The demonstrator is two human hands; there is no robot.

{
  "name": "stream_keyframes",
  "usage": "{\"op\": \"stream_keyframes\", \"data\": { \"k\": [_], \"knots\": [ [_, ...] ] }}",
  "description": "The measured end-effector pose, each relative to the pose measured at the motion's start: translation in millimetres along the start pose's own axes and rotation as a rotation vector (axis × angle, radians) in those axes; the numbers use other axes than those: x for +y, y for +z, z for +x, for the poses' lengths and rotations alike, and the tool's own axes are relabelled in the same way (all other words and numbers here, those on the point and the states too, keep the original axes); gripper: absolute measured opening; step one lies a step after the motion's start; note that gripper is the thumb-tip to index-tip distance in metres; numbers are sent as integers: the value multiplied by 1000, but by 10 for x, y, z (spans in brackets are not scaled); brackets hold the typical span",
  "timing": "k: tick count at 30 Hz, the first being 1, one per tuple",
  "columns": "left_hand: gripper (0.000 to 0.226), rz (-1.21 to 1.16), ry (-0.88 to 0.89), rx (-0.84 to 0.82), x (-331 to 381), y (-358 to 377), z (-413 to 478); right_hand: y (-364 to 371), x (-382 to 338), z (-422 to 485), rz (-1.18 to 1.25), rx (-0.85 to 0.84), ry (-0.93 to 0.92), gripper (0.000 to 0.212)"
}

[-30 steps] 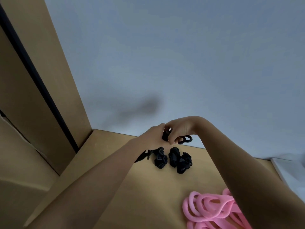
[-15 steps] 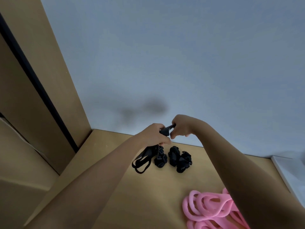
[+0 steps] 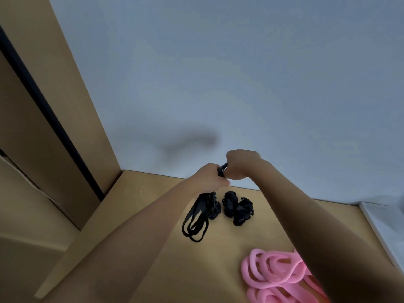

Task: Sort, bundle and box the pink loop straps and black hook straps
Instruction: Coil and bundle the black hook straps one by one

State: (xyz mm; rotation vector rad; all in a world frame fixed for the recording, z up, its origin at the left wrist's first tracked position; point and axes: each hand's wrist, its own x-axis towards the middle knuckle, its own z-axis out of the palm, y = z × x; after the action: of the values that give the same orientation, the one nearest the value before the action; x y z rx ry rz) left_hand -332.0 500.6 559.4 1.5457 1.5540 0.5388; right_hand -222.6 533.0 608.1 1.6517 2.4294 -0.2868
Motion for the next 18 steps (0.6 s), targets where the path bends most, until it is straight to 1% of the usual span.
{"op": "stream_keyframes", "data": {
  "k": [1, 2, 3, 4, 5, 6, 7, 8, 9, 10, 12, 14, 15, 16, 18],
  "knots": [
    [10, -45, -8, 28, -14, -6, 4, -27, 67, -3, 252, -26, -33, 15],
    [5, -121, -21, 75, -25, -26, 5, -34, 135, -23, 548, -31, -70, 33],
    [5, -222, -45, 133, -39, -61, 17, -5, 195, -57, 842, 6, -108, 48],
    [5, -343, -68, 188, -43, -107, 22, 72, 239, -88, 1072, 76, -141, 57],
    [5, -469, -83, 228, -41, -149, 28, 179, 248, -121, 1220, 131, -159, 64],
    [7, -583, -80, 255, -27, -186, 30, 324, 227, -137, 1299, 138, -161, 74],
    [10, -679, -65, 272, -7, -213, 38, 480, 177, -155, 1359, 96, -164, 85],
    [14, -767, -49, 282, 22, -230, 40, 626, 109, -170, 1416, 19, -159, 93],
    [18, -843, -36, 285, 50, -240, 45, 739, 40, -181, 1472, -55, -146, 94],
    [20, -910, -25, 284, 82, -248, 47, 830, -21, -176, 1515, -115, -133, 90],
    [21, -1009, -16, 299, 132, -267, 45, 931, -151, -190, 1556, -202, -125, 73],
    [21, -1055, -23, 340, 159, -308, 39, 989, -273, -221, 1576, -242, -112, 46],
    [21, -1051, -33, 366, 158, -330, 33, 992, -322, -243, 1561, -239, -94, 30],
    [20, -1017, -47, 400, 140, -355, 26, 982, -352, -260, 1525, -222, -74, 20],
    [22, -828, -85, 495, 37, -394, 31, 935, -341, -273, 1384, -166, -57, 14]
  ]
}}
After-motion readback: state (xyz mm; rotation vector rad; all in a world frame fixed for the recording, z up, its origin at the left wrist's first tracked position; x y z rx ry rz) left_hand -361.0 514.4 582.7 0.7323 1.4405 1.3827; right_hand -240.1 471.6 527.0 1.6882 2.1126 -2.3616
